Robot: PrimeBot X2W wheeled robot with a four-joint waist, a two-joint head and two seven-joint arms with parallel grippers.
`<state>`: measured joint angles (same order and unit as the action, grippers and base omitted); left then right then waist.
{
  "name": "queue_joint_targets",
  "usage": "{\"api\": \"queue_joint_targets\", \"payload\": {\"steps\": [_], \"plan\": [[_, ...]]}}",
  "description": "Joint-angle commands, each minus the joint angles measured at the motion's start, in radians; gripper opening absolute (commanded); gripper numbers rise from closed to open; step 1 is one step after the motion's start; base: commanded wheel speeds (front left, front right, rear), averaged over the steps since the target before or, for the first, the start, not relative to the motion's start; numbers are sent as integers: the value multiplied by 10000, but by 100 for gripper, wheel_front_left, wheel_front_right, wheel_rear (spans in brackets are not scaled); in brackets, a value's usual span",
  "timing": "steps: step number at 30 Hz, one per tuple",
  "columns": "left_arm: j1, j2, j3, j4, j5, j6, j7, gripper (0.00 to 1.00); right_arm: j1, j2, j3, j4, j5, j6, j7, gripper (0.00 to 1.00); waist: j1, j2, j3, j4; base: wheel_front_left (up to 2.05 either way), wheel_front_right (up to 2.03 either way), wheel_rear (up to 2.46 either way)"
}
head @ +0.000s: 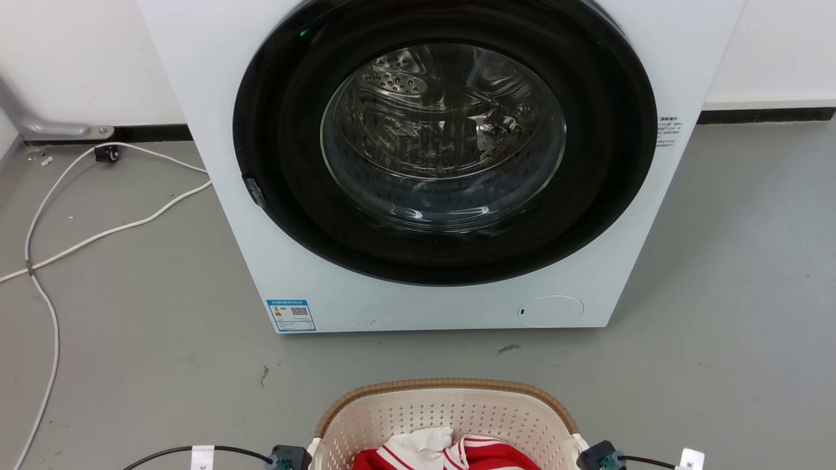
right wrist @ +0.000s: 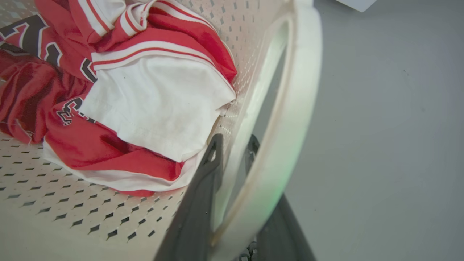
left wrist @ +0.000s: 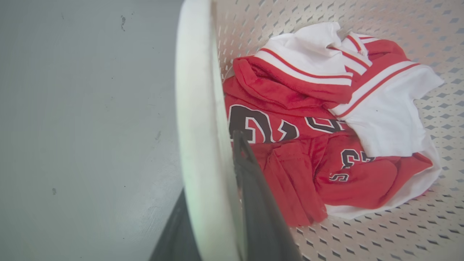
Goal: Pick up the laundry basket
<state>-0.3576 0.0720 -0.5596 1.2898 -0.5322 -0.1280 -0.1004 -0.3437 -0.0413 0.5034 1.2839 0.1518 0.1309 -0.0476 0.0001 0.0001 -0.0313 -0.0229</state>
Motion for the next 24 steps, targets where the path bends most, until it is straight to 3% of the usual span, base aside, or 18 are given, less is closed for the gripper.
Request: {"api": "queue_joint_targets", "payload": {"steps": [1,24], "plan": [[-89,228,-31,-36,-5,-33,-120,0,136,-196,59,81,-68,-3,42,0,-1,-1,5,6,0,0,0],[-93,253,-239,-35,-314,-32,-119,0,202,-205,45,81,-100,-3,69,0,-1,-1,4,16,0,0,0]]}}
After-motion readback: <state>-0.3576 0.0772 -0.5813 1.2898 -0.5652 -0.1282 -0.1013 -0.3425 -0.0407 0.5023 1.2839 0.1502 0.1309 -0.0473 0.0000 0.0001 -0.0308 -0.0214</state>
